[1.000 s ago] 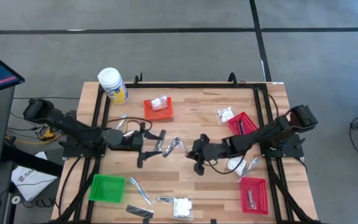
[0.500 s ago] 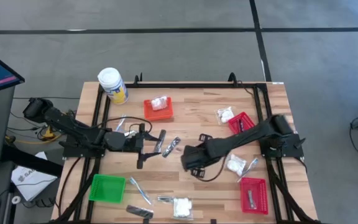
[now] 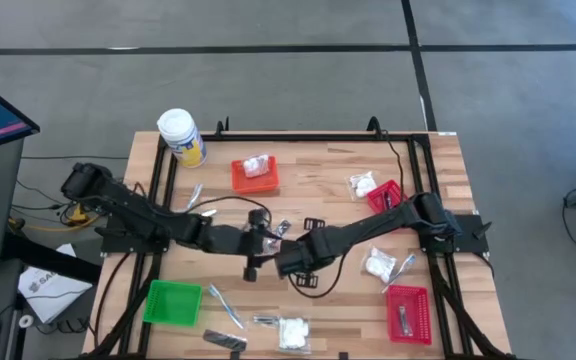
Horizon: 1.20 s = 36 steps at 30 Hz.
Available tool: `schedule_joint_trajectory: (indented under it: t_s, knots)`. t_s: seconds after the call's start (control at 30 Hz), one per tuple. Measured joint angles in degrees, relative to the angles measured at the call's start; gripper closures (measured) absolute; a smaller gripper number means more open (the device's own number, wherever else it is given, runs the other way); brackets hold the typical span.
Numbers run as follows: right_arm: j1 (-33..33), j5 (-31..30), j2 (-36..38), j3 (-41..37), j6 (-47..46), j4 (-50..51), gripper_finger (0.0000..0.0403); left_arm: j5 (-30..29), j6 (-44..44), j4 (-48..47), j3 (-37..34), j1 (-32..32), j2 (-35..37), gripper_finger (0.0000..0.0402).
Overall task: Pick & Place Travel size toiletries
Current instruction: Put the red toothbrush into the green basket
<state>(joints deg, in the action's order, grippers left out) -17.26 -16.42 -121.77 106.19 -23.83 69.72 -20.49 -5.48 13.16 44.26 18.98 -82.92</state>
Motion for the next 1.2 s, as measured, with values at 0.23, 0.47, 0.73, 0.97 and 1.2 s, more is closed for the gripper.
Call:
schedule_joint_trajectory:
  t_s: [0.23,0.47,0.73,0.97,1.2]
  knots:
    - [0.9,0.1,0.3,0.0,0.3,-1.1,0.0392,0.5,-0.8,-8.4,5.8,-1.2,-5.4,0.0215]
    - [0.4,-0.2,0.3,0.0,1.5,-3.0,0.0392,3.0,-0.7,-12.3,6.0,-3.1,-5.8,0.0228]
    - [0.0,-0.1,1.0,0.0,2.0,-4.0,0.0391,3.0,-0.6,-13.3,6.0,-3.3,-5.6,0.0258]
    - [1.1,0.1,1.1,0.0,2.4,-4.5,0.0391,3.0,-0.7,-13.0,6.0,-3.3,-5.6,0.0290]
    - [1.7,1.8,1.1,0.0,2.4,-5.5,0.0391,3.0,-2.2,-12.9,6.1,-3.3,-5.6,0.0278]
